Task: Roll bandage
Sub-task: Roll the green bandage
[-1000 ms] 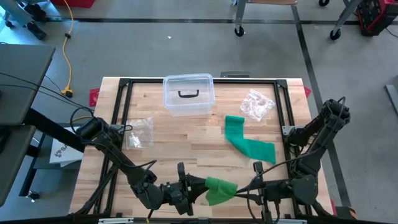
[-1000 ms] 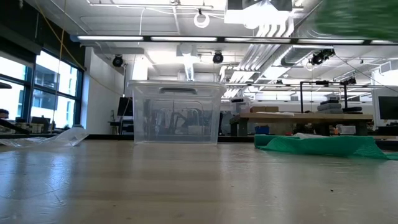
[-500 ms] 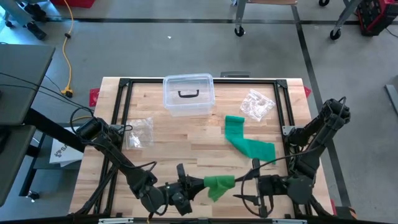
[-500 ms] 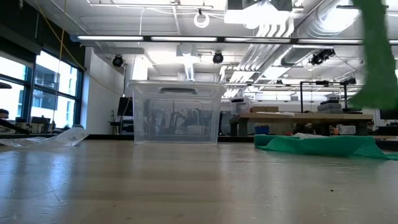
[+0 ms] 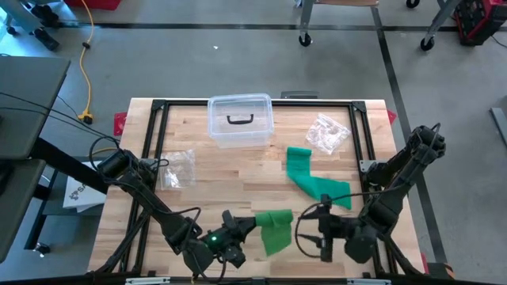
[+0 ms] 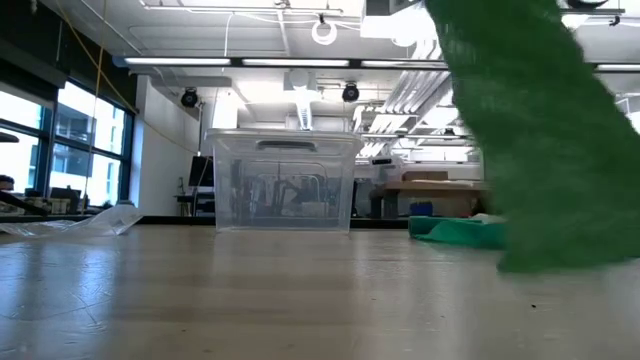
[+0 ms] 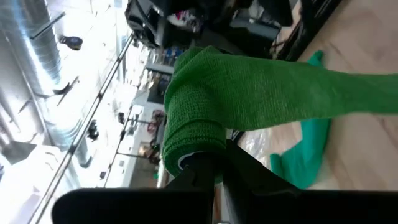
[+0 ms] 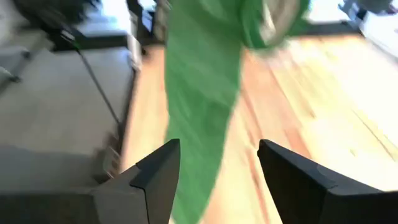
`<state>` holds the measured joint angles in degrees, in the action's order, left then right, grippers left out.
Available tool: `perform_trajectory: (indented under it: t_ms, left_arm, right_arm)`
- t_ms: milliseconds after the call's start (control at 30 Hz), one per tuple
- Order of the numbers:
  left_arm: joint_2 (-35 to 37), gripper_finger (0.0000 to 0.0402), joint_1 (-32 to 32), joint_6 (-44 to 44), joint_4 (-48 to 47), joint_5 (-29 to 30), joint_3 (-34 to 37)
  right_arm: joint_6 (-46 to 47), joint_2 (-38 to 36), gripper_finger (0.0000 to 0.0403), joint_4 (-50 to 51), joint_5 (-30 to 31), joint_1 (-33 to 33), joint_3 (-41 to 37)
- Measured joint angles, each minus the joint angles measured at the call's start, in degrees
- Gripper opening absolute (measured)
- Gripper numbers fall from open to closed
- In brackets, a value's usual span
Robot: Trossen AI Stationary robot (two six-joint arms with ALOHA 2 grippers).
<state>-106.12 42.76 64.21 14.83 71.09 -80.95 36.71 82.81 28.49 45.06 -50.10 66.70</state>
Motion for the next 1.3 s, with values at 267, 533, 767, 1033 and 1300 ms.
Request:
perform_trajectory:
  t_ms: [267,533,767,1033,1300]
  left_arm:
    - [0.0,0.0006,-0.3,-3.9,0.1,2.0,0.0]
    - [0.0,0.0007,-0.4,-2.0,5.9,3.2,0.0]
    - [0.0,0.0007,-0.4,1.9,8.6,2.0,0.0]
    - [0.0,0.0007,-0.8,2.0,10.9,-1.5,0.0]
    - [0.0,0.0007,-0.8,1.0,10.9,-1.5,0.0]
  right_arm:
    - [-11.2,2.8,0.0215,5.0,8.1,-1.5,0.0]
    - [11.7,9.2,0.0211,23.0,19.5,-3.3,-1.5]
    - [0.4,7.8,0.0211,-4.6,7.9,-0.9,-10.8]
    - [-18.7,7.4,0.0211,-34.1,-2.4,8.1,-18.3]
    - [-22.0,7.5,0.0211,-43.4,-24.0,12.6,-19.2]
